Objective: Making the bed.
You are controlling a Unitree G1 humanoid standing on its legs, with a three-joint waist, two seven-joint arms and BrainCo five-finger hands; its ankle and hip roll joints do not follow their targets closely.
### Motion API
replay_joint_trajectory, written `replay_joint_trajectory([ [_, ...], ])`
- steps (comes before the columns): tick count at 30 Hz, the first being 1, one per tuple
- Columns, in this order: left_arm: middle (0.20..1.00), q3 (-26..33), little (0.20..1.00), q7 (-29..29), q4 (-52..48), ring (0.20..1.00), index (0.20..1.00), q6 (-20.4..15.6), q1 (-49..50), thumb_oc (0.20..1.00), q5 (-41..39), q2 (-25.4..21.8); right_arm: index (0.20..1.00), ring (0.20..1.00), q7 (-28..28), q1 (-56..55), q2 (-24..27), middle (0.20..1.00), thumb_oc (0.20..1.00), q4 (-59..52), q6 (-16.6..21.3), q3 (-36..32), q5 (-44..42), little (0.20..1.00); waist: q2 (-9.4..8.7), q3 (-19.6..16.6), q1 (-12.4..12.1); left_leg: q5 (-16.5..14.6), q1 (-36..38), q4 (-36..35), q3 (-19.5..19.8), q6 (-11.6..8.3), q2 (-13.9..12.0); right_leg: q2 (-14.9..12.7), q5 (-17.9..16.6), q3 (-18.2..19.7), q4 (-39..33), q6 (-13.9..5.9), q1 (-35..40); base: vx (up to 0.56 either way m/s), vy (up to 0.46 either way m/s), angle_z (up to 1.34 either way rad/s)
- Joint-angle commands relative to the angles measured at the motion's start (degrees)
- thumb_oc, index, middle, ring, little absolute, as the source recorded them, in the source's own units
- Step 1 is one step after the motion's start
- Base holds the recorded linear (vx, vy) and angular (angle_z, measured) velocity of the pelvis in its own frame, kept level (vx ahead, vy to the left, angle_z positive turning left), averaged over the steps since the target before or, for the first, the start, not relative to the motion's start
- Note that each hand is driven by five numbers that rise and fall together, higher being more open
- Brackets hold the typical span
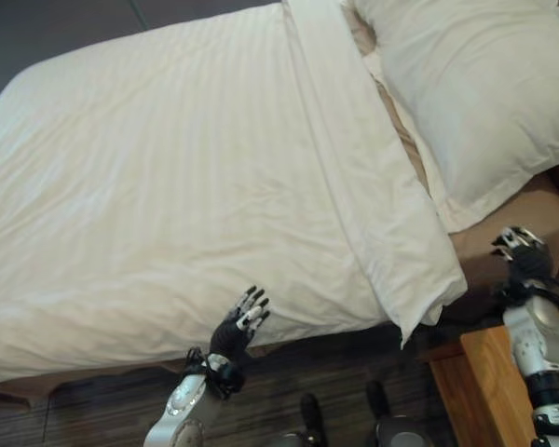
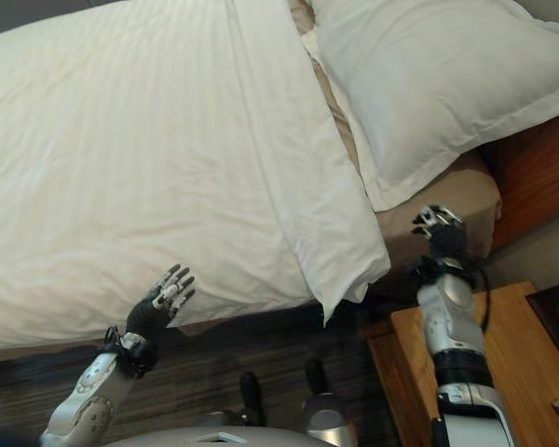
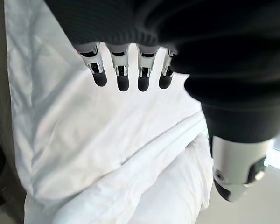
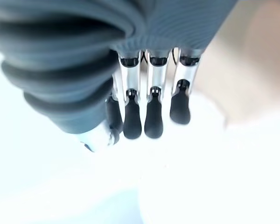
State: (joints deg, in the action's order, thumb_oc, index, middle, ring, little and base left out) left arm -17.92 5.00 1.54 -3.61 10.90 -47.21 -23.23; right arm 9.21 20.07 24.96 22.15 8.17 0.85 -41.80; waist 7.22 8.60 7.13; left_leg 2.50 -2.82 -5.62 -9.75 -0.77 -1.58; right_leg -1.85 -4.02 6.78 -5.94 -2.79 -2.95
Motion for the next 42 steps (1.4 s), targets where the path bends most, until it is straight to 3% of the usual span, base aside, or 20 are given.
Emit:
replay_joint_trajectory([
  [1, 1.0, -0.81, 1.0, 0.32, -2.92, 1.0, 1.0, -1.02, -4.45, 1.0, -2.66, -0.5, 0.2, 0.2, -0.64, 3.89, -0.56, 0.2, 0.2, -0.42, 0.79, 3.91, -4.09, 0.2, -1.49, -3.13, -1.0, -0.88, 2.07, 0.62, 1.28, -1.64, -1.08, -1.77, 1.01, -1.75, 1.24, -2.94, -0.74, 0.01, -0.031, 0.13],
  [6, 1.0, -1.62, 1.0, -0.29, -4.08, 1.0, 1.0, -0.78, -5.82, 1.0, -3.1, -1.1, 0.2, 0.2, -0.82, 9.8, -2.06, 0.2, 0.2, 4.1, -0.87, 8.7, -4.52, 0.2, -1.47, -3.73, -2.1, -0.83, 1.89, 0.62, 1.64, -1.68, -1.18, -1.65, 0.94, -2.03, 0.97, -2.86, -0.57, 0.01, -0.016, 0.05],
  [10, 1.0, -1.23, 1.0, -1.15, -3.06, 1.0, 1.0, -1.19, -5.62, 1.0, -3.16, -2.14, 0.2, 0.2, -0.73, 18.95, -3.08, 0.2, 0.2, 16.23, -2.42, 10.49, -8.9, 0.2, -0.96, -3.4, -3.92, -0.57, 1.35, 0.62, 1.75, -1.82, -1.19, -1.53, 0.79, -2.15, 0.94, -2.87, -1.09, 0.0, 0.0, 0.0],
  [14, 1.0, -1.4, 1.0, -0.65, -3.18, 1.0, 1.0, -1.21, -5.35, 1.0, -3.25, -2.92, 0.2, 0.2, -1.02, 22.54, -2.12, 0.2, 0.2, 23.09, -3.39, 10.44, -7.47, 0.2, -0.16, -2.86, -4.81, -0.2, 0.59, 0.62, 1.94, -1.81, -1.04, -1.5, 0.69, -2.33, 0.94, -2.89, -1.74, 0.0, 0.0, 0.0],
  [18, 1.0, -2.88, 1.0, 0.14, -3.39, 1.0, 1.0, -2.26, -6.58, 1.0, -3.37, -1.72, 0.2, 0.2, -1.67, 21.08, -1.99, 0.2, 0.2, 40.34, -2.99, 4.24, -9.47, 0.2, 2.05, -1.89, -5.51, 0.11, -0.82, 0.62, 2.5, -1.82, -0.58, -1.62, 0.62, -3.13, 0.94, -3.25, -2.64, 0.01, 0.002, 0.05],
  [21, 1.0, -3.22, 1.0, 0.37, -3.02, 1.0, 1.0, -2.32, -6.47, 1.0, -3.82, -0.52, 0.2, 0.2, -2.59, 15.36, -3.72, 0.2, 0.2, 41.46, -2.39, 2.39, -10.63, 0.2, 2.28, -1.58, -5.1, -0.04, -0.52, 0.62, 2.88, -1.78, -0.59, -1.53, 1.0, -3.51, 0.94, -3.32, -1.98, 0.04, -0.009, 0.12],
  [23, 1.0, -2.41, 1.0, 0.69, -1.1, 1.0, 1.0, -2.28, -6.19, 1.0, -3.23, 1.11, 0.2, 0.2, -4.61, 3.45, -6.98, 0.2, 0.2, 45.59, -3.1, -1.02, -11.77, 0.2, 1.85, -1.5, -3.81, -0.66, 0.46, 0.62, 3.1, -1.74, -0.71, -1.32, 1.67, -4.0, 0.94, -3.3, -0.84, 0.07, -0.003, 0.11],
  [27, 1.0, -0.34, 1.0, 0.26, 0.18, 1.0, 1.0, -2.99, -5.52, 1.0, -3.03, 2.64, 0.2, 0.2, -5.61, -6.84, -8.86, 0.2, 0.2, 50.72, -4.16, -5.99, -11.22, 0.2, 0.43, -2.23, -2.32, -1.37, 1.55, 0.62, 2.97, -1.77, -0.97, -1.21, 2.12, -4.22, 0.94, -3.39, 0.13, 0.07, -0.009, 0.08],
  [36, 1.0, 0.64, 1.0, -0.82, 1.63, 1.0, 1.0, -3.98, -6.53, 1.0, -2.0, 3.8, 0.2, 0.2, -4.5, -16.87, -8.7, 0.2, 0.2, 49.41, -2.97, -12.39, -12.5, 0.2, -2.77, -3.89, 1.61, -2.76, 3.67, 0.62, 0.99, -1.7, -1.53, -0.95, 1.45, -2.44, 0.94, -4.12, 0.55, 0.03, 0.025, -0.16],
  [39, 1.0, 1.33, 1.0, -1.55, 1.98, 1.0, 1.0, -4.25, -6.91, 1.0, -1.2, 3.98, 0.2, 0.2, -3.66, -17.67, -8.99, 0.2, 0.2, 43.86, -1.32, -12.35, -13.83, 0.2, -3.99, -4.9, 2.47, -3.22, 4.36, 0.62, 0.17, -1.56, -1.65, -0.81, 1.11, -1.58, 1.01, -4.29, 0.65, 0.0, 0.029, -0.22],
  [42, 1.0, 2.69, 1.0, -2.87, 3.53, 1.0, 1.0, -4.28, -7.87, 1.0, 3.18, 3.06, 0.2, 0.2, -1.87, -19.4, -6.28, 0.2, 0.2, 23.29, 1.1, -8.95, -5.94, 0.2, -6.22, -6.27, 3.4, -3.63, 5.35, 0.62, -0.27, -1.29, -1.77, -0.71, 0.85, -0.95, 1.51, -4.62, 0.85, -0.02, 0.05, -0.18],
])
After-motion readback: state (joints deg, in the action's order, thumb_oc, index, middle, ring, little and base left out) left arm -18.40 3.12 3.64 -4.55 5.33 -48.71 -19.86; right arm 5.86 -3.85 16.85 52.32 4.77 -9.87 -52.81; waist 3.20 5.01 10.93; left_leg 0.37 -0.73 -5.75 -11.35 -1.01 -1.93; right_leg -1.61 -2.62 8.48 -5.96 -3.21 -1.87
